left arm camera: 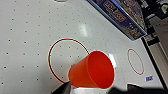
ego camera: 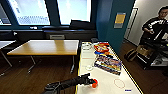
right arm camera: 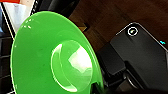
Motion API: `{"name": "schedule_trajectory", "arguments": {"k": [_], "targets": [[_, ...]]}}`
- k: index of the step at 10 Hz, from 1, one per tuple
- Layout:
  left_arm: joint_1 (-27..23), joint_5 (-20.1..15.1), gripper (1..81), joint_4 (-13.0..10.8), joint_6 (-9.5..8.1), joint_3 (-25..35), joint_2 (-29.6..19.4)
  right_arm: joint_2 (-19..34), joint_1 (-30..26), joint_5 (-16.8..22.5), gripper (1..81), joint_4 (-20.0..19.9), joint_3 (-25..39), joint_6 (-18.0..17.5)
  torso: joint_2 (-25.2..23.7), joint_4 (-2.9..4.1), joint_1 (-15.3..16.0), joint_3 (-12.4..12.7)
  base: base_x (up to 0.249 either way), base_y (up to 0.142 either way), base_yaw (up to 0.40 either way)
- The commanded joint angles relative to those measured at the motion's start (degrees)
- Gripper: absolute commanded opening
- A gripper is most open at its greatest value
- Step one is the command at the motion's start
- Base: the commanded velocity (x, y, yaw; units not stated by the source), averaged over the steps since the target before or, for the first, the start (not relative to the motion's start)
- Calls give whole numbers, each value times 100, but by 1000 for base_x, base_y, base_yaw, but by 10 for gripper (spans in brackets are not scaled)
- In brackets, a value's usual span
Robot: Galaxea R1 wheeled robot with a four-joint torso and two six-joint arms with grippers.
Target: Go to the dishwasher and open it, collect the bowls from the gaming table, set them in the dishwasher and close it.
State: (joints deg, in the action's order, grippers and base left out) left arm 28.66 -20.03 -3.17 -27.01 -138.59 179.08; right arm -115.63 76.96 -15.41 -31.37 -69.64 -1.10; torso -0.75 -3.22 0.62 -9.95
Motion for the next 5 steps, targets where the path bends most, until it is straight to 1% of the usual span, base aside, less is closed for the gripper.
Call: {"name": "schedule_trajectory", "arguments": {"k": [1, 2, 5], "targets": [[-928, -142, 811, 185, -129, -476, 243, 230, -317, 390, 10, 157, 251, 13, 0, 0, 0, 0, 0, 0, 0], [-936, -194, 811, 185, -137, -528, 234, 213, -325, 390, 10, 157, 242, 13, 0, 0, 0, 0, 0, 0, 0], [-884, -203, 811, 176, -137, -590, 260, 178, -317, 390, 10, 166, 233, 13, 0, 0, 0, 0, 0, 0, 0]]}}
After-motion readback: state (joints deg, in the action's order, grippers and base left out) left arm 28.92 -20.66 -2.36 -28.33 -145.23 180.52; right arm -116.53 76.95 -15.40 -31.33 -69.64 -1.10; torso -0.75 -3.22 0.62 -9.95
